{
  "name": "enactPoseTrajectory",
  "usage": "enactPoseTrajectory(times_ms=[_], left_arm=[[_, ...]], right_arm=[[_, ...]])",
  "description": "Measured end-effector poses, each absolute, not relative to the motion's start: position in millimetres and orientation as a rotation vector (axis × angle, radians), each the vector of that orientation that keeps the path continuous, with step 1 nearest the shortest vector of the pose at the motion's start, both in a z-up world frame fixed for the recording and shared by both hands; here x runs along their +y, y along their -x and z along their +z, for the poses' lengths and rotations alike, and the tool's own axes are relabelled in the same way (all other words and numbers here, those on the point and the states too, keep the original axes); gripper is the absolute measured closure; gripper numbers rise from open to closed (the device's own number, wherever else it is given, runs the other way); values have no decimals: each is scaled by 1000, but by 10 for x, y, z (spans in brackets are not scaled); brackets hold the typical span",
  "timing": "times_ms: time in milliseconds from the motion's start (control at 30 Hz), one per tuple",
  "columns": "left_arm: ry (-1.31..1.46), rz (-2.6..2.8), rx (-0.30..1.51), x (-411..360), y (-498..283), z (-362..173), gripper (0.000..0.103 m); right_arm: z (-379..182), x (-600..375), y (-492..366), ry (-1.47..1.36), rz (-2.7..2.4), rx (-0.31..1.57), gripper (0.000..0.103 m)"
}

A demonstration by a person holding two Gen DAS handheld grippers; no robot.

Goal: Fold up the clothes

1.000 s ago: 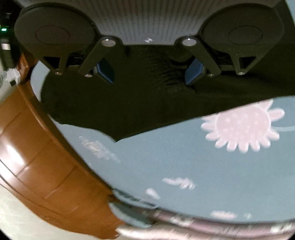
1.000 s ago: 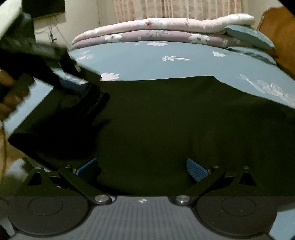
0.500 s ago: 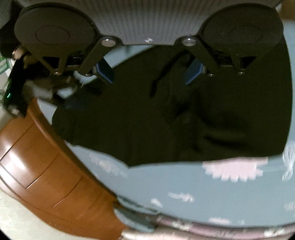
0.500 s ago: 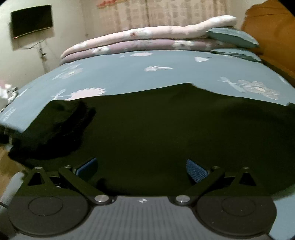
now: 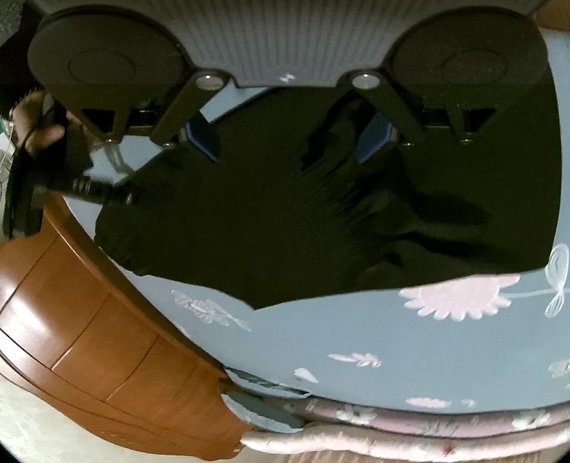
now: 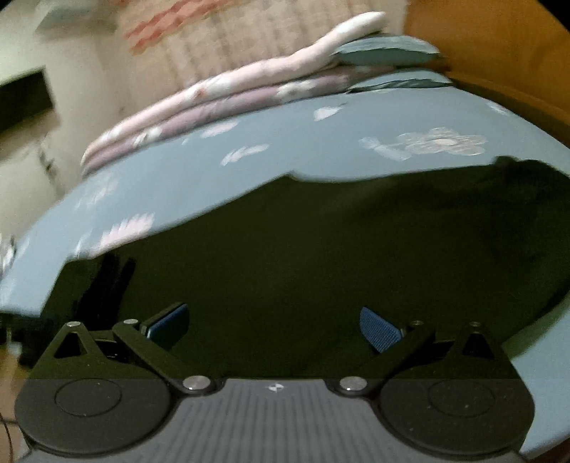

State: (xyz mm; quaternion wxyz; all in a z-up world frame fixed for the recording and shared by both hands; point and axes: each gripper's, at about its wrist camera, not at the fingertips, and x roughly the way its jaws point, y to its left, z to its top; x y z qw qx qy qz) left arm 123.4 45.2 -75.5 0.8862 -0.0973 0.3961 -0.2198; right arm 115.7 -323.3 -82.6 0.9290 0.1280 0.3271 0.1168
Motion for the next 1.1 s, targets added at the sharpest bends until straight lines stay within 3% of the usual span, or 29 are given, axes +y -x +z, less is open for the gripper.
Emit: enactPoseTrajectory(times_ms=[367,667,833,1100], left_arm=[[181,-503,827,50,-1352,-619,18],[191,-468,840,-8,-1333,-620,18],[186,-481,826,1,-1262,-562,18],[189,-519,819,-107,-1285,-562,18]], right_arm=[[-1104,-4150,-1461,-489,13,685,0],[-1149,-3982,-1443,-356,-17,688,0],[-1018,-4042,-1354,-407,6,656,0],[-740,-4901,-1008,-658,-3,510,0]])
